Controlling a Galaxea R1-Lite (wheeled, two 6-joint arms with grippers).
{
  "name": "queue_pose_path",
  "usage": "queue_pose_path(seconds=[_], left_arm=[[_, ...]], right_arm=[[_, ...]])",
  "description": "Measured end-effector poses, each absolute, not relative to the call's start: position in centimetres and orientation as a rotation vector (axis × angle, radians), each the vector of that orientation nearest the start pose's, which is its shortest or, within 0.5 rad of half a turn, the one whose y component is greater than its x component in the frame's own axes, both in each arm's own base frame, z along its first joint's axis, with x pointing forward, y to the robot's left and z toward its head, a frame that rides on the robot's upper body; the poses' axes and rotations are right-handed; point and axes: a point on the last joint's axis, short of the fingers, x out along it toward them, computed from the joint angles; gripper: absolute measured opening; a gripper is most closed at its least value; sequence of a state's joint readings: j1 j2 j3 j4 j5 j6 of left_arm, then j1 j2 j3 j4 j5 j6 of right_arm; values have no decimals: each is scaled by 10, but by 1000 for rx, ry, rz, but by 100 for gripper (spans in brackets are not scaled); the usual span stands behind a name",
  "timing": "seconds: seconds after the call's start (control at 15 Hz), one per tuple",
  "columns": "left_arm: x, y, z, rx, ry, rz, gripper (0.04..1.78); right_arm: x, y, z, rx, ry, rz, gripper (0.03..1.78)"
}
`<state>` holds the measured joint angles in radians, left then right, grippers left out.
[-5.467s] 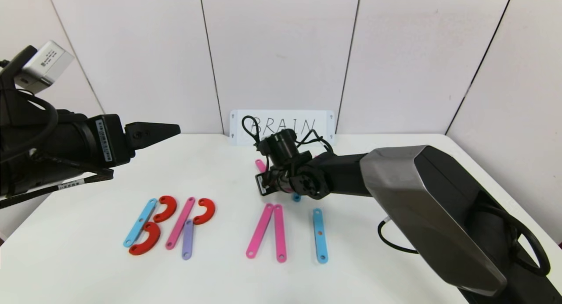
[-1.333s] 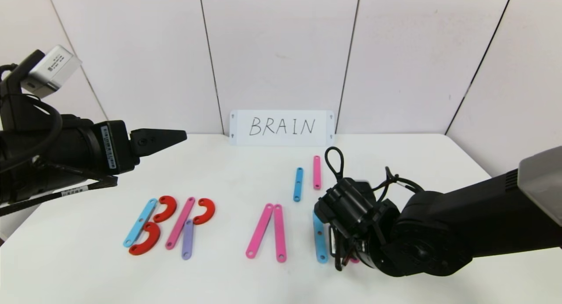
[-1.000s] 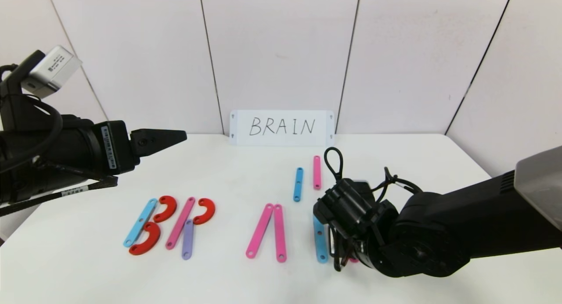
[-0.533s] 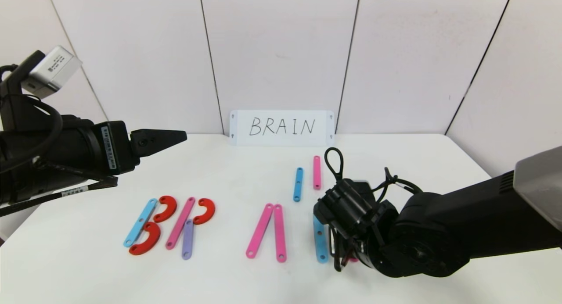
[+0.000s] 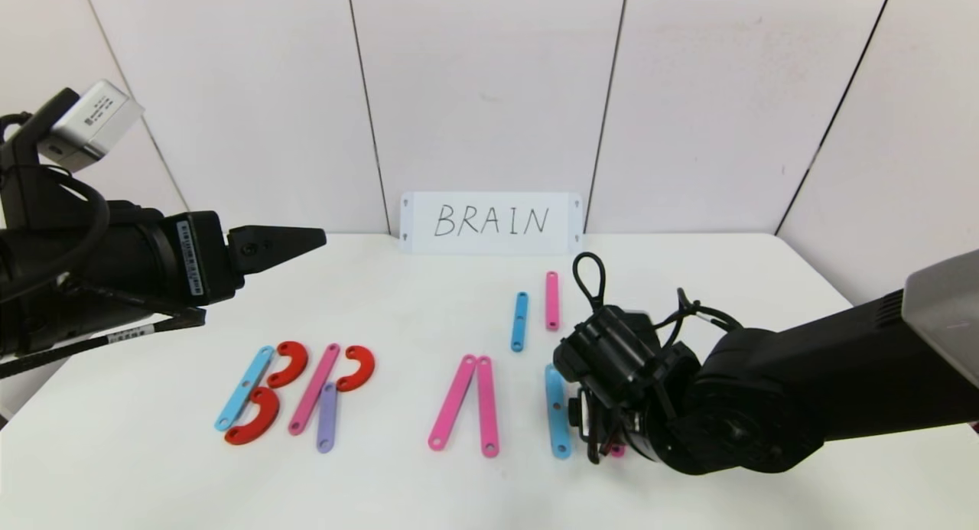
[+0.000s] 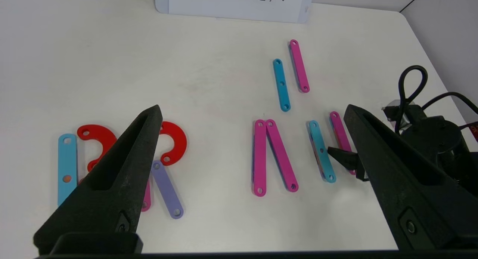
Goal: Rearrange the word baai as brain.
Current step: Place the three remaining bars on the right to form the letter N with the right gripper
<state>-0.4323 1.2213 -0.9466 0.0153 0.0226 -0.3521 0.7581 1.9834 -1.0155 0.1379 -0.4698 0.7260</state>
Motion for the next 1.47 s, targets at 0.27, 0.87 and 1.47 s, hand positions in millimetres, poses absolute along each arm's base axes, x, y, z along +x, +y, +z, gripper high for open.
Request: queue_pose_path(seconds=[0.27,0.87,1.47], left_arm=[[167,-77,278,-279,352,-355,170],[167,-77,278,-278,352,-355,170],[167,-77,278,-278,352,-352,170]], right_arm=[[258,209,110,82,849,-80,173],[298,242,149,41,698,49,173],[340,288,113,10,703,85,173]])
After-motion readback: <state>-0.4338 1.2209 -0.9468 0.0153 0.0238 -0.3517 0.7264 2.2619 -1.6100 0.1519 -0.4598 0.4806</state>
